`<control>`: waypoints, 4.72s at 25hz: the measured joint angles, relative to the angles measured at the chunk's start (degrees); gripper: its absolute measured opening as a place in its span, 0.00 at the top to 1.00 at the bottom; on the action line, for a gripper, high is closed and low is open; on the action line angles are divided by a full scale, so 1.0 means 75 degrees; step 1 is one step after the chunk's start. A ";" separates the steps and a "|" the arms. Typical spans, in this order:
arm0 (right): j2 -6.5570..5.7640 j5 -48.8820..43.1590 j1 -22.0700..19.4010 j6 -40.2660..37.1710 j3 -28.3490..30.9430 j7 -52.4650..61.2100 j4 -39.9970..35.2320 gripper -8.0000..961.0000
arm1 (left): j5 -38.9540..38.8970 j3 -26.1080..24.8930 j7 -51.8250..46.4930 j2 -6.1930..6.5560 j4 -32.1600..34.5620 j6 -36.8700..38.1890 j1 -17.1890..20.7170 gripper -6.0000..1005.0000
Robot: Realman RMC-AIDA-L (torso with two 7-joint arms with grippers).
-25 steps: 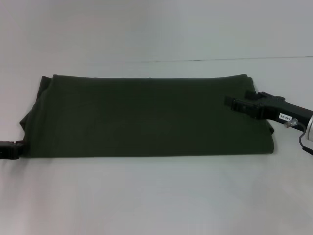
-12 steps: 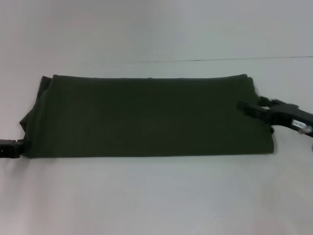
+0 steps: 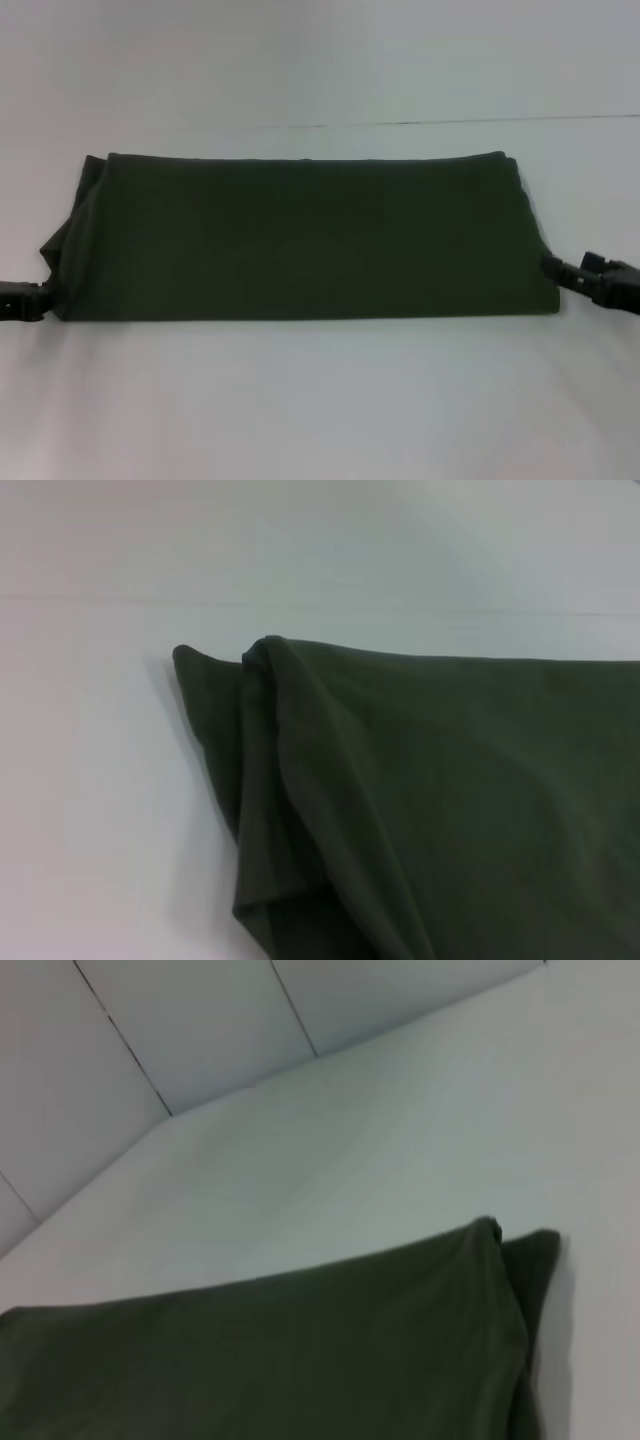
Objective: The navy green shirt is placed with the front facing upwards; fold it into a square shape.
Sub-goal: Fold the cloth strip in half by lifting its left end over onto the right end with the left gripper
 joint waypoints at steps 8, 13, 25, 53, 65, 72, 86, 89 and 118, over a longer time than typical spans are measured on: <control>0.0058 -0.0015 -0.0029 0.0086 0.0000 -0.0101 0.0074 0.04 | -0.0007 0.0029 0.0003 -0.0006 0.0003 -0.0029 -0.0028 0.96; 0.0063 -0.0015 -0.0022 0.0127 -0.0012 -0.0104 0.0090 0.04 | -0.0011 0.0038 0.0007 -0.0013 0.0011 -0.0045 0.0007 0.96; 0.0083 -0.0034 0.0292 0.0529 -0.0113 -0.0288 0.0522 0.04 | -0.0013 0.0009 0.0015 -0.0030 0.0100 -0.0024 0.0023 0.96; 0.0068 -0.0052 0.0265 0.0662 -0.0736 -0.0058 0.0502 0.58 | -0.0130 -0.0010 0.0035 -0.0040 0.0195 -0.0061 0.0031 0.96; 0.0076 -0.0003 -0.0075 0.0142 -0.0691 -0.0180 0.0149 0.95 | -0.0150 -0.0112 0.0788 -0.0078 0.0423 0.0765 0.0223 0.96; 0.0074 0.0000 -0.0083 0.0098 -0.0697 -0.0232 0.0145 0.97 | -0.0320 -0.0496 0.0786 -0.0093 0.0475 0.0706 0.0303 0.96; 0.0074 -0.0027 -0.0017 0.0087 -0.0743 -0.0222 0.0142 0.97 | 0.0162 -0.0440 0.0088 -0.0112 0.0463 0.0403 0.0234 0.80; 0.0074 -0.0027 -0.0007 0.0087 -0.0746 -0.0214 0.0142 0.97 | 0.0177 -0.0360 -0.0063 -0.0143 0.0479 0.0225 0.0228 0.75; 0.0051 -0.0026 -0.0015 0.0088 -0.0717 -0.0174 0.0142 0.97 | 0.0187 0.0409 0.0031 -0.0265 0.0451 -0.0062 0.0154 0.62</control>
